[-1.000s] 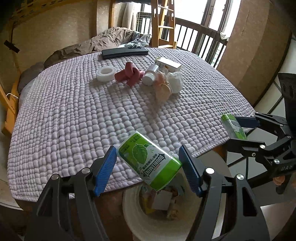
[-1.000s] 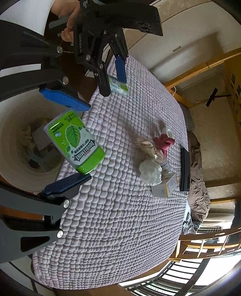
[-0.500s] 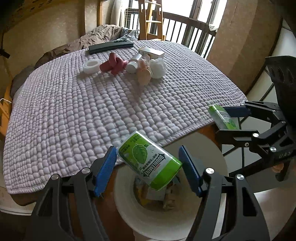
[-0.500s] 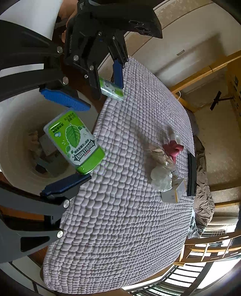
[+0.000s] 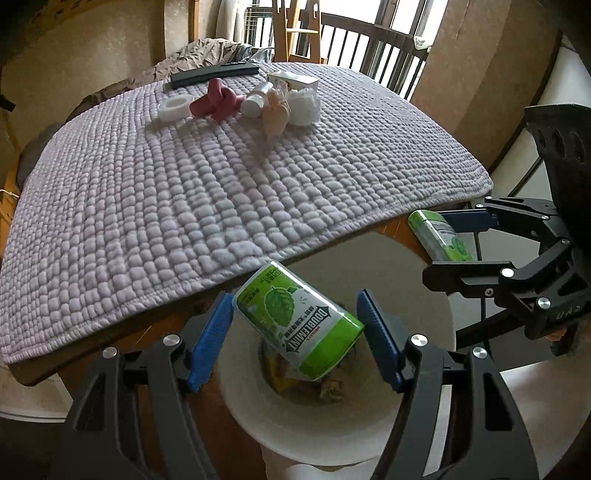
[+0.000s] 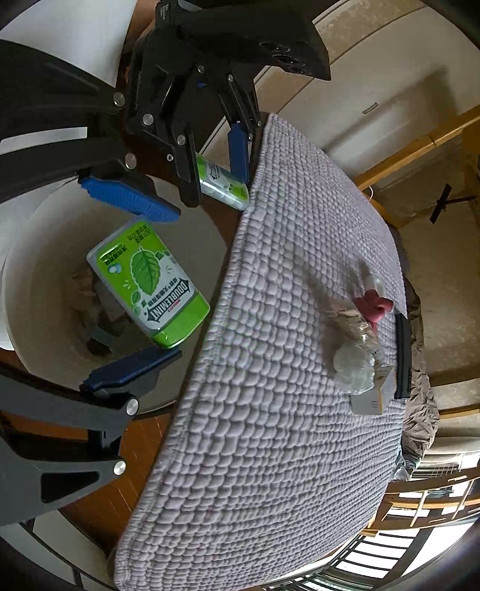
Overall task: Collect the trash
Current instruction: 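Hold the green tube over the bin and open the left tool while the right tool releases the mint tin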
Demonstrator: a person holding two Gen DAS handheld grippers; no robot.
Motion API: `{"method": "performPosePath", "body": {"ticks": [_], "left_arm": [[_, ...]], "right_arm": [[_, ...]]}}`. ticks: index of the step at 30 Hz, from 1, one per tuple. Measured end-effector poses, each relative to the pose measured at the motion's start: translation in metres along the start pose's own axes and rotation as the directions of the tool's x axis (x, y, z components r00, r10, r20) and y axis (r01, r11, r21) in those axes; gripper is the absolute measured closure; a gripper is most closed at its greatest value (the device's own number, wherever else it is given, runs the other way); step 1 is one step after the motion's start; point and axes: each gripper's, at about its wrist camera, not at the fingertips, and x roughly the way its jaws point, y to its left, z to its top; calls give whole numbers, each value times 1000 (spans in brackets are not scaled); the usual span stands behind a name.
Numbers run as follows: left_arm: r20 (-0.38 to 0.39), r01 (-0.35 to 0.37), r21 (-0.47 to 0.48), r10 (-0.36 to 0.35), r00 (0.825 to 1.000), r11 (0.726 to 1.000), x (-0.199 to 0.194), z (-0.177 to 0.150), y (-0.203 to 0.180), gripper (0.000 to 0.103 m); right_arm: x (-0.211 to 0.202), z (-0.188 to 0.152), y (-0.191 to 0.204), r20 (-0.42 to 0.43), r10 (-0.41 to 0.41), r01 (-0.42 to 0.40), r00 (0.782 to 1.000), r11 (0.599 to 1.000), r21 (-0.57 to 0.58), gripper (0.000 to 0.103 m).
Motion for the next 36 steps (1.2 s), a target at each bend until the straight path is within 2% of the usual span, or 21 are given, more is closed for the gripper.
{"method": "performPosePath", "body": {"ticks": [36], "left_arm": [[-100,-37,23,39,994,999,33,-20,-3,33]], "right_arm": [[32,-13,-8,-72,-6,7,997,1000,14,35]]}}
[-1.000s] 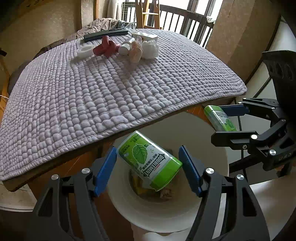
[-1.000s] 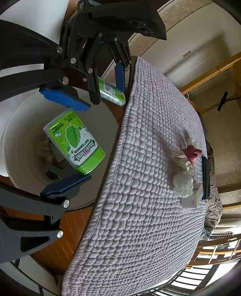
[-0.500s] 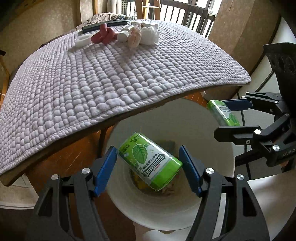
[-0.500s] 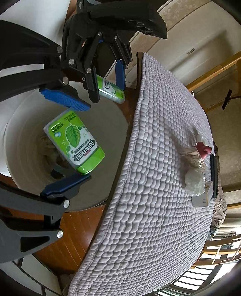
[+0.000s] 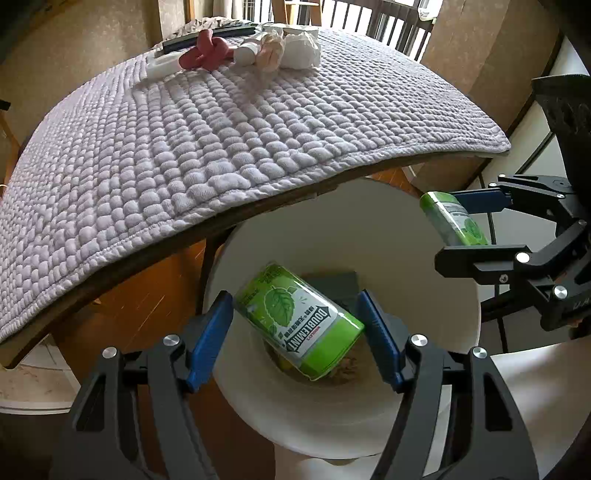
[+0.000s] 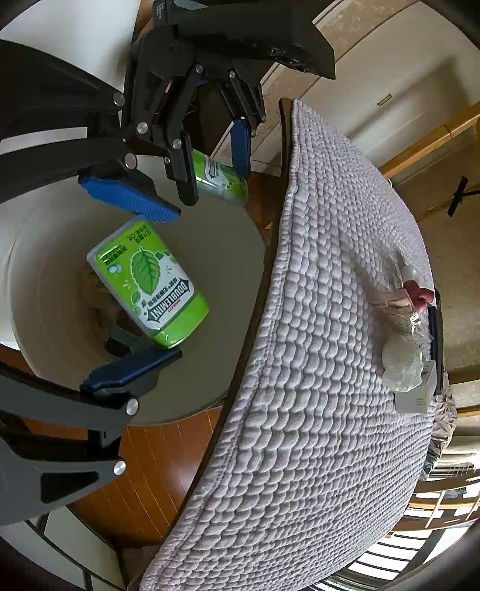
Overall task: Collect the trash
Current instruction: 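Hold the green tube over the bin and open the left tool while the right tool releases the mint tin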
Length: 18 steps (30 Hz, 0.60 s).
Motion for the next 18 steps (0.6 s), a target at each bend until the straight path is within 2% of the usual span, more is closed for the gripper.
{"method": "performPosePath", "body": {"ticks": [18], "left_arm": [[-31,-11,4,11,999,1000,21,-9,-1,33]], "right_arm": [[20,-5,4,-26,-7,7,1000,1000,9,35]]}}
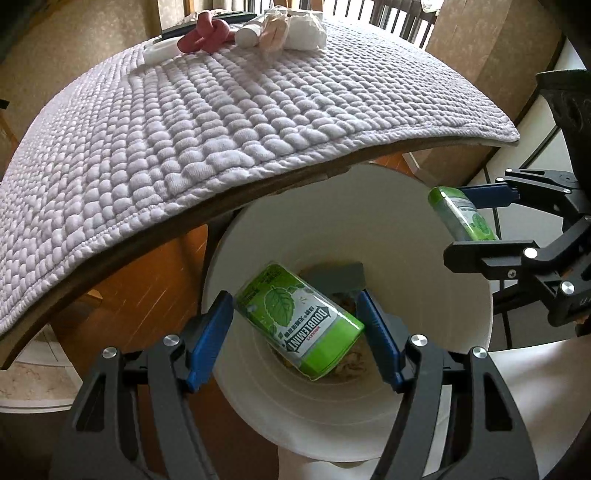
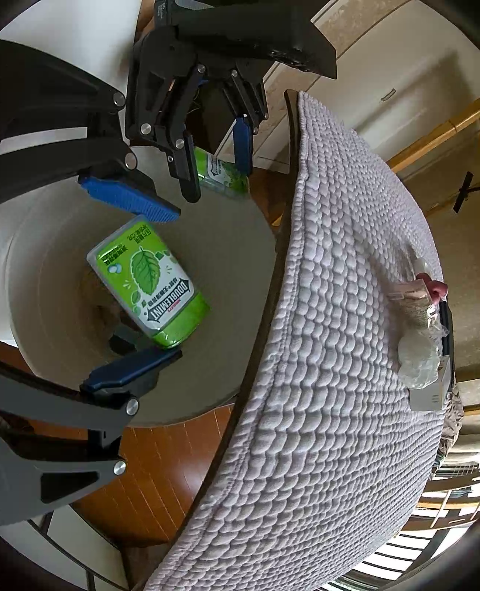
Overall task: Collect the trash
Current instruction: 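Hold the green tube over the bin and open the left tool while the right tool releases the mint tin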
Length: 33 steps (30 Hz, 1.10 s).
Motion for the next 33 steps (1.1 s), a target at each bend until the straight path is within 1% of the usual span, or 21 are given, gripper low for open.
{"method": "performPosePath", "body": {"ticks": [17,33], "left_arm": [[-18,-3,9,3,1000,1000,19,-4,-3,33],[-34,-6,7,6,999,1000,38,-5,-8,33]], "right_arm": [[17,-10,-1,-24,-4,4,1000,1000,4,35],[23,-12,-1,-34,-13,13,999,1000,10,35]]}}
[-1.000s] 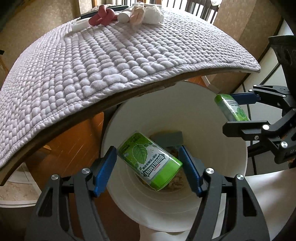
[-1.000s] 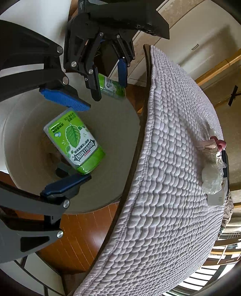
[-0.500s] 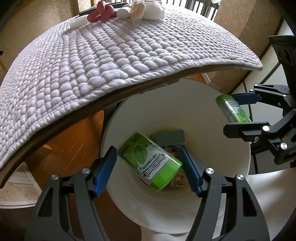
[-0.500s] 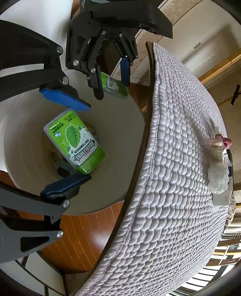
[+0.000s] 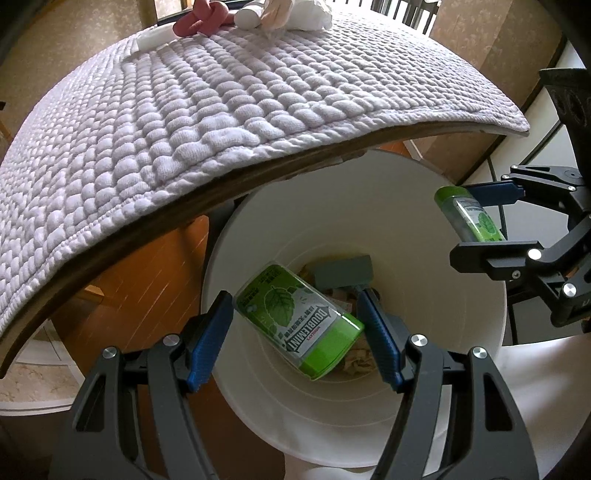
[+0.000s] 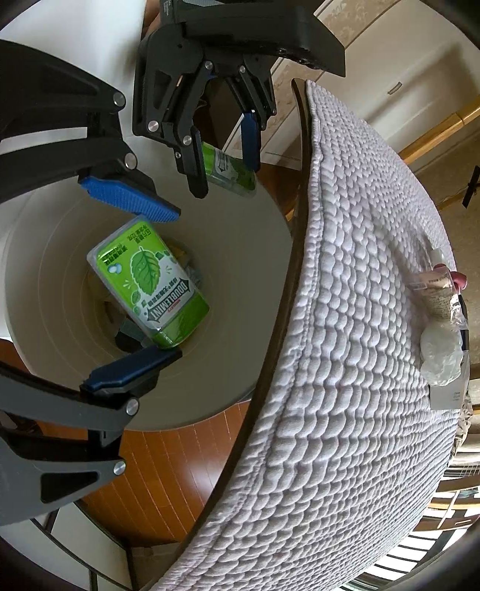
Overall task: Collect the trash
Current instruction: 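Hold the green tube over the bin and open the left tool while the right tool releases the mint tin, then move both tools back over the blanket toward the medicine box and plastic packet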
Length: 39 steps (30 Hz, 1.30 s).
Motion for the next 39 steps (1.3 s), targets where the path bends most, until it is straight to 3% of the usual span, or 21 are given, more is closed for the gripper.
{"method": "performPosePath", "body": {"ticks": [7,11,15,24,28,30,32,36,39], "left_arm": [[-4,15,-16,-15,1000,1000,2,-3,4,32],[8,39,-24,-39,999,999,-2,-2,11,16],[25,49,-14,-49,998,999,-8,-1,12,9],[87,80,10,-81,993,997,-39,8,20,9],[186,97,68,-109,976,993,-79,23,15,9],[233,71,69,-86,969,995,-98,30,11,1],[283,43,42,-53,958,998,-110,38,17,1],[342,46,-8,-41,939,999,-111,63,25,1],[351,-1,-2,1,937,1000,-98,85,18,1]], "right_arm": [[4,1,-4,-4,0,0,1000,1000,8,35],[3,2,-7,6,6,-6,1000,1000,17,23],[-2,5,-9,29,10,-10,1000,1000,13,22],[-30,17,-10,114,29,-25,993,999,-36,22],[-64,31,-9,230,6,10,973,998,-67,21],[-76,34,-8,277,-25,43,961,997,-58,16],[-88,48,-16,325,-70,85,943,996,-31,15],[-97,84,-42,364,-142,139,921,990,34,15],[-98,116,-60,384,-173,168,907,985,48,15]]}}
